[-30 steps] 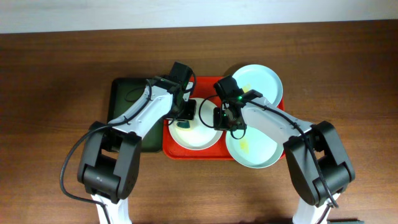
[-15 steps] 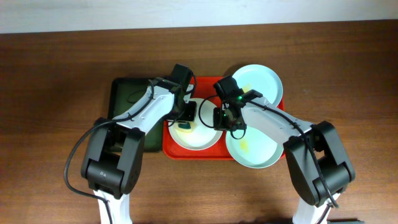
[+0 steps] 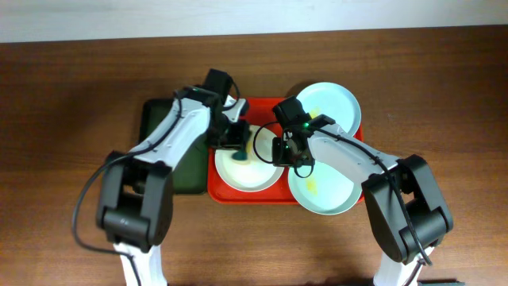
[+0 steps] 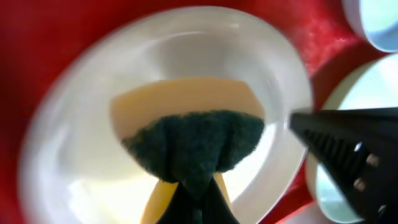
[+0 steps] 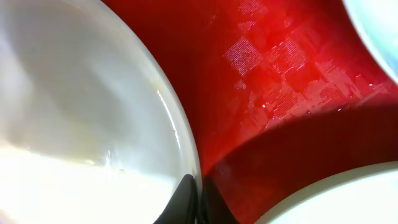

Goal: Clean dirty plates on tray and stack at the side
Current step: 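Move the sponge back over the black water tray with left gripper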

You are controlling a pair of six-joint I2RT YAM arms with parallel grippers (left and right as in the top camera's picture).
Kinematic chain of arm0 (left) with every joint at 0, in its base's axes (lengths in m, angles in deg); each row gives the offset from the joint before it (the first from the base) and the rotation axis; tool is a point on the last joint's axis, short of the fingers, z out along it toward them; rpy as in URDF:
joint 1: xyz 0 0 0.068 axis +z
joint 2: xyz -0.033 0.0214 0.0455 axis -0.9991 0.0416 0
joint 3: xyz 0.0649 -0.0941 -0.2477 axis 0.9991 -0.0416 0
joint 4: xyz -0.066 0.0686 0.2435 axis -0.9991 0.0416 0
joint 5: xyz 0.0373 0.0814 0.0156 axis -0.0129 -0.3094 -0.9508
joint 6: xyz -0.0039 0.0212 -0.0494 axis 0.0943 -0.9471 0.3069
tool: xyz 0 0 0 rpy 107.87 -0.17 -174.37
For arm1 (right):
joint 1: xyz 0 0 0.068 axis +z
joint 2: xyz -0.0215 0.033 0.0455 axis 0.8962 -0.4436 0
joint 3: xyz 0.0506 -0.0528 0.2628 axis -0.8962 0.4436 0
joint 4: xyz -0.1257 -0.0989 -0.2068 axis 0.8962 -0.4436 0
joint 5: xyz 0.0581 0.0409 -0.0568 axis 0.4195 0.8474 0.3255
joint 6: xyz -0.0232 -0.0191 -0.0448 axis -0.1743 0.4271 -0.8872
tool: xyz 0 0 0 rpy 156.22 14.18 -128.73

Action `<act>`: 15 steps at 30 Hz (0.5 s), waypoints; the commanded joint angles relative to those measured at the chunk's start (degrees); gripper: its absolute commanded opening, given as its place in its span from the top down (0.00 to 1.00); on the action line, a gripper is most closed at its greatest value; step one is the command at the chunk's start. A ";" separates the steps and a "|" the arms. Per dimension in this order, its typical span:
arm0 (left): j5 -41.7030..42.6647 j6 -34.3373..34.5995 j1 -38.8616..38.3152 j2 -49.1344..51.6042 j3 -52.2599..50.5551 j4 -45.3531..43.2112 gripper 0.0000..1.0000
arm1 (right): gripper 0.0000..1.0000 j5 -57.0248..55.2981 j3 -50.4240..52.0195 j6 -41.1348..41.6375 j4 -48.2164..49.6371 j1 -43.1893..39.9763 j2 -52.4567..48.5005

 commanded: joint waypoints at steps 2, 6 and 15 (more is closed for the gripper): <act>-14.56 -1.20 2.86 -10.75 2.10 2.16 1.00 | 0.95 0.09 0.83 -0.57 -0.04 0.70 0.52; -21.86 -1.20 5.77 -14.93 2.10 4.87 1.00 | 0.95 0.09 0.83 -0.57 -0.35 0.70 0.52; -23.93 -0.98 10.45 -14.71 -6.21 9.92 1.00 | 0.94 0.09 0.83 -0.57 -0.55 0.70 0.52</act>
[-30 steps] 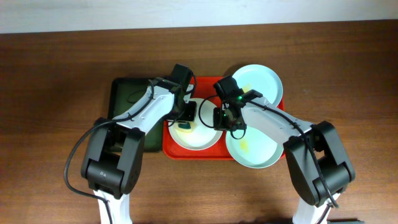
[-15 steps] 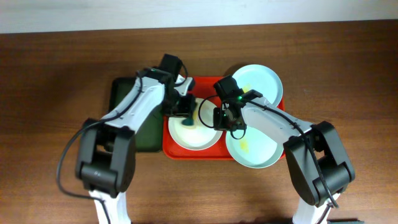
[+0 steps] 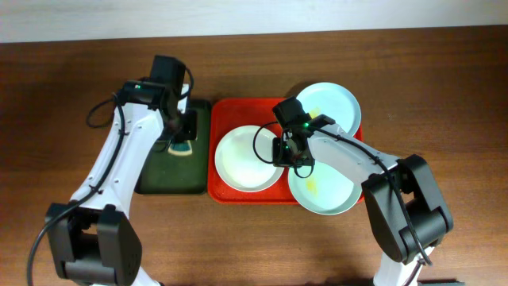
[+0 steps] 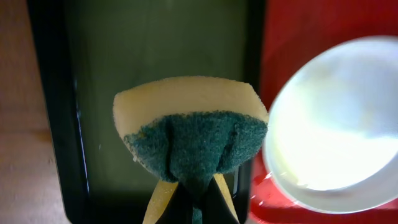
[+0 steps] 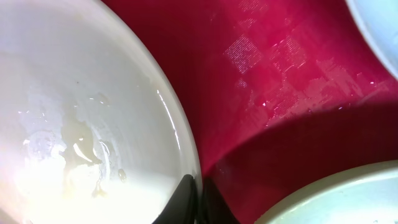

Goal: Clean dirty plates on tray and stack at the side
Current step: 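Move the sponge back over the black water tray with left gripper, then lift the white plate with right gripper and carry it leftward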

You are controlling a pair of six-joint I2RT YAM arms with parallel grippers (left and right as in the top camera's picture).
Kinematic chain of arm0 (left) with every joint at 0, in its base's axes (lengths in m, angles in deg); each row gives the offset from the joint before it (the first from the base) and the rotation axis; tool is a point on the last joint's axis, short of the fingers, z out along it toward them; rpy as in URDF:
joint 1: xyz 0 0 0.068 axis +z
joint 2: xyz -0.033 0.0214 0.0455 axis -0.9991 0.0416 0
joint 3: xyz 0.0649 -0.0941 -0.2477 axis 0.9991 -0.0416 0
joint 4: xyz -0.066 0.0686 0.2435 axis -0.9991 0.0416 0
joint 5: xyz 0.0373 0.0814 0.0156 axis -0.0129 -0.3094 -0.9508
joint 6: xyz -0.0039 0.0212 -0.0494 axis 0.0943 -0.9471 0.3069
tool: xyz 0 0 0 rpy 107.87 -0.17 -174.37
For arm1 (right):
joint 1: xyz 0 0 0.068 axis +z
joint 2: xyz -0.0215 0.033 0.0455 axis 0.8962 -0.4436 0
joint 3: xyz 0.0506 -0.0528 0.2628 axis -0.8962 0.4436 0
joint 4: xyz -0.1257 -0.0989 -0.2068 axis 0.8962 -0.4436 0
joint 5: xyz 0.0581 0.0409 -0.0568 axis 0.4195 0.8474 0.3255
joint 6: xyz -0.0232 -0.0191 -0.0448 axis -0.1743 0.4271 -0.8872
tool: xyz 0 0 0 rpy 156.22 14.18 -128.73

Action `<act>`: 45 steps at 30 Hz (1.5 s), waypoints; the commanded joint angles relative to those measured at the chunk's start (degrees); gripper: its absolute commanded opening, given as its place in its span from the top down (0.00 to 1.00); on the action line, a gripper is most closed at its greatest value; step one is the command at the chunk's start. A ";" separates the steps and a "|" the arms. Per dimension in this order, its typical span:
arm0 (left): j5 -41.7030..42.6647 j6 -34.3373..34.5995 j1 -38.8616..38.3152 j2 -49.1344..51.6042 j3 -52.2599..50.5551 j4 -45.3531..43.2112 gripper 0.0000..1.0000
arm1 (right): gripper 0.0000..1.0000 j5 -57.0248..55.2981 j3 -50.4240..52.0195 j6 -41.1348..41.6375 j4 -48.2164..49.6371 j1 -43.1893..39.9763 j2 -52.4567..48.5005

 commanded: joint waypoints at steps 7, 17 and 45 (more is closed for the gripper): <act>-3.65 2.95 4.63 -0.11 -14.23 -7.21 1.00 | 0.95 0.07 0.83 -0.55 -0.44 0.68 0.52; 2.91 3.37 10.32 -0.13 -17.27 -12.46 1.00 | 0.95 0.07 0.83 -0.57 -1.14 0.68 0.52; 2.43 3.39 11.67 -0.22 -17.49 -12.22 1.00 | 0.96 4.92 -22.99 -8.35 -24.92 -3.17 0.76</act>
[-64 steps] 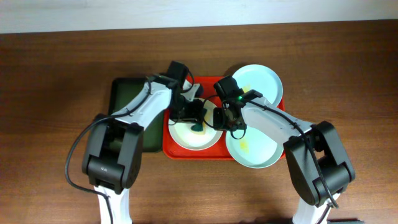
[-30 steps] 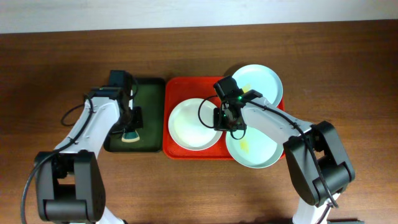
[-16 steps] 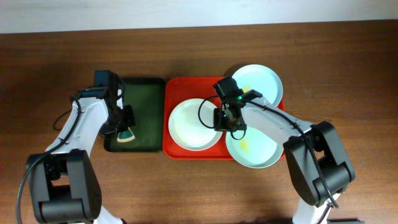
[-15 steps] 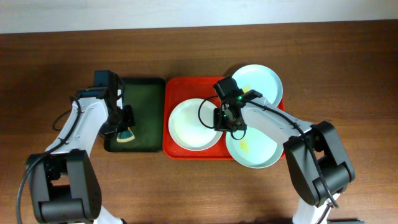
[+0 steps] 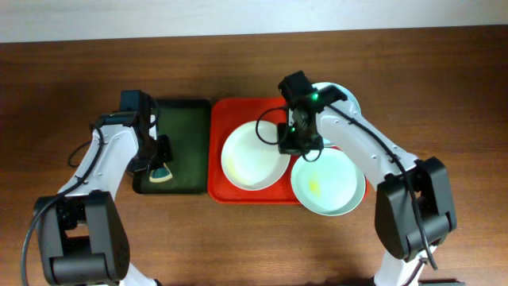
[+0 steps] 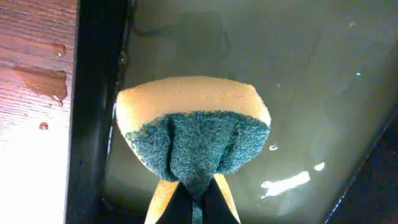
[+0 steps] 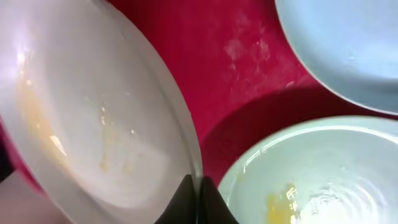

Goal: Clean dirty plates on tray and stack at the side
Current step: 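Lift the white plate with right gripper and carry it leftward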

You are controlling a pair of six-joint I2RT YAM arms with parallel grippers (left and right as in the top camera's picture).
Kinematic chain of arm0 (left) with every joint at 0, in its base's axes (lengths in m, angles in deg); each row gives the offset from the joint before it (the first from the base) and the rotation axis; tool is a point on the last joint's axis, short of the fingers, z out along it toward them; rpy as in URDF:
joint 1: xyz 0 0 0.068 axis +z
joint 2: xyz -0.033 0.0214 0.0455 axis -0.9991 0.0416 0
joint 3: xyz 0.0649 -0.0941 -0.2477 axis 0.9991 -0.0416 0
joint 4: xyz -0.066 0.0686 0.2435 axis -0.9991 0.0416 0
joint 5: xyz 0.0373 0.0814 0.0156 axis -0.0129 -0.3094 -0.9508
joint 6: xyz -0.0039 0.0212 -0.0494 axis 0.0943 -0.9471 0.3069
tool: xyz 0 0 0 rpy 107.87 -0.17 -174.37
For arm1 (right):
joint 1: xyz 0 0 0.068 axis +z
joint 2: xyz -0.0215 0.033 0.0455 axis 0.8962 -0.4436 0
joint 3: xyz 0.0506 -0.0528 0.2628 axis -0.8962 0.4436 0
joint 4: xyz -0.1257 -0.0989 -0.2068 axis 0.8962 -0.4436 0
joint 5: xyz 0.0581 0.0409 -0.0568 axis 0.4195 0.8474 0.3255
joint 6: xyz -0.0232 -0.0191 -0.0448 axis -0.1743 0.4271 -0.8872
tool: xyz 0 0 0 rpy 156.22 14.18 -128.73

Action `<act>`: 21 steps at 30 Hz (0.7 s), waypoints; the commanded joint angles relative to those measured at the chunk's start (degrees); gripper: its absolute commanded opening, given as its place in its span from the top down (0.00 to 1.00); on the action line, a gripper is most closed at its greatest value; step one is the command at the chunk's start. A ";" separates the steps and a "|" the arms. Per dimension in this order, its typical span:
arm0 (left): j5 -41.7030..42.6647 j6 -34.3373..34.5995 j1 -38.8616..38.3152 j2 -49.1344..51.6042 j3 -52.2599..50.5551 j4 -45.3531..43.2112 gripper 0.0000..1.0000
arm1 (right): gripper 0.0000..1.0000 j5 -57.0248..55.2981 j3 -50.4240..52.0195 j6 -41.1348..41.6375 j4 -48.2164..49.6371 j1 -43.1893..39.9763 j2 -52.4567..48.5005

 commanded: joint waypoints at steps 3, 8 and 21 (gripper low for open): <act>0.68 0.55 -0.13 -0.22 -0.22 0.13 1.00 | 0.96 1.51 -10.36 -1.44 -3.63 -0.09 0.76; 0.70 0.57 -0.13 -0.22 -0.22 0.15 1.00 | 0.96 4.81 -12.33 -1.09 1.57 0.68 0.61; 0.70 0.55 -0.13 -0.22 -0.22 0.57 1.00 | 0.96 -4.13 -12.33 1.81 20.61 10.80 -4.92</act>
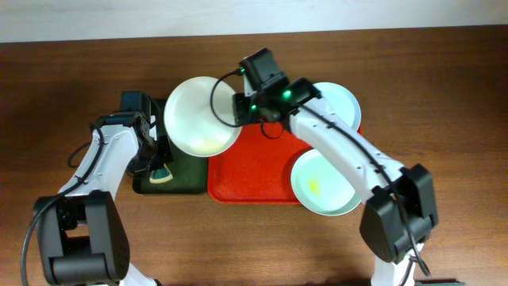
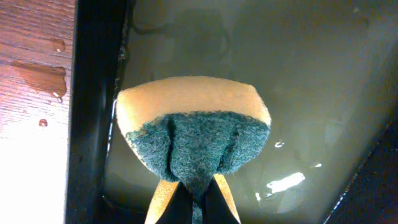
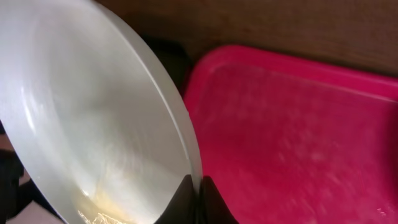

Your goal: Clean dirty plates on tray and stack at the side

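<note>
My right gripper (image 1: 238, 107) is shut on the rim of a white plate (image 1: 198, 115), held tilted above the dark basin (image 1: 190, 179); yellowish liquid pools at the plate's low edge (image 3: 99, 211). The same right gripper (image 3: 198, 186) pinches the plate (image 3: 93, 124) in the wrist view. My left gripper (image 2: 194, 202) is shut on a yellow-and-green sponge (image 2: 193, 134) held low in the basin's murky water (image 2: 298, 93). The sponge (image 1: 162, 174) sits at the basin's front left. Two pale blue plates remain on the red tray (image 1: 254, 171): one with a yellow smear (image 1: 321, 183), one behind (image 1: 341, 99).
Water drops lie on the wooden table (image 2: 37, 68) left of the basin's black rim (image 2: 93, 106). The red tray's left half is bare (image 3: 298, 143). My right arm (image 1: 341, 151) stretches across the tray.
My right gripper has carried the white plate from the tray's left half to a tilted hold over the basin. The left gripper and sponge have stayed put in the basin.
The left gripper's sponge was on the white plate while my right gripper pinched its rim. Then the sponge was over the basin, later down at its front left. The plate was tipped up on the tray, and now it hangs over the basin.
</note>
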You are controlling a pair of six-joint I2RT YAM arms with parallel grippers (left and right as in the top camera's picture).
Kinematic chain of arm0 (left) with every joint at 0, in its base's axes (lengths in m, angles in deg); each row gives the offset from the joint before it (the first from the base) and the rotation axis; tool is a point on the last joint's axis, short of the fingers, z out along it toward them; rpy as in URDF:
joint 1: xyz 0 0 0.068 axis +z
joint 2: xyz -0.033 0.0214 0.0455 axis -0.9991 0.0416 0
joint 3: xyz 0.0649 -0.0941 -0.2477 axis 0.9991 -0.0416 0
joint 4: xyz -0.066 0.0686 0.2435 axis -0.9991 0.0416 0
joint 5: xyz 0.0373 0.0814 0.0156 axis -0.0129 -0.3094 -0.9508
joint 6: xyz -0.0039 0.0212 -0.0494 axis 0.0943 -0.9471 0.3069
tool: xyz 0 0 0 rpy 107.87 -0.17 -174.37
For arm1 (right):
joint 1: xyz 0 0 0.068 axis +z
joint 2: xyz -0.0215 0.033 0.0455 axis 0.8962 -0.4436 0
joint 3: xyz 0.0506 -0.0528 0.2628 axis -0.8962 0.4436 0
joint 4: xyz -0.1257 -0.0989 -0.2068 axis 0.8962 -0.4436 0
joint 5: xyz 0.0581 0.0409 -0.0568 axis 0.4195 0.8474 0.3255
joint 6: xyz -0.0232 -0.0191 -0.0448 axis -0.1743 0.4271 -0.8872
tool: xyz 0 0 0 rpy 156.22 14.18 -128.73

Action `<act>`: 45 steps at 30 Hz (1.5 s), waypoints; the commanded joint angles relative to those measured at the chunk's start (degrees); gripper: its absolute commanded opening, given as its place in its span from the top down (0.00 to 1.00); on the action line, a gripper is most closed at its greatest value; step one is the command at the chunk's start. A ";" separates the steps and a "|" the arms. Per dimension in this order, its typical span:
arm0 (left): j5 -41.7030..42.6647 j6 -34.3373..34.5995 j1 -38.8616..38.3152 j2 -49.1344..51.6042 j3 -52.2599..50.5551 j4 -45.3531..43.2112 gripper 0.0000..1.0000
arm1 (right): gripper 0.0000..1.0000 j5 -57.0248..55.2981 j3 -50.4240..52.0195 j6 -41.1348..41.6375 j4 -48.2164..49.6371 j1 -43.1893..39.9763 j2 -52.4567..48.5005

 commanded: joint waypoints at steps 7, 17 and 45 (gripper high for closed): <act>1.09 0.55 -0.13 -0.22 -0.17 0.20 1.00 | 0.96 -10.75 -1.18 0.04 12.90 2.51 -5.84; 1.09 0.55 -0.13 -0.22 -0.17 0.13 1.00 | 0.96 -22.47 -1.38 -15.93 21.38 5.16 -5.81; 1.09 0.55 -0.13 -0.22 -0.17 0.31 1.00 | 0.96 -58.01 -1.40 -67.60 52.83 21.22 -4.20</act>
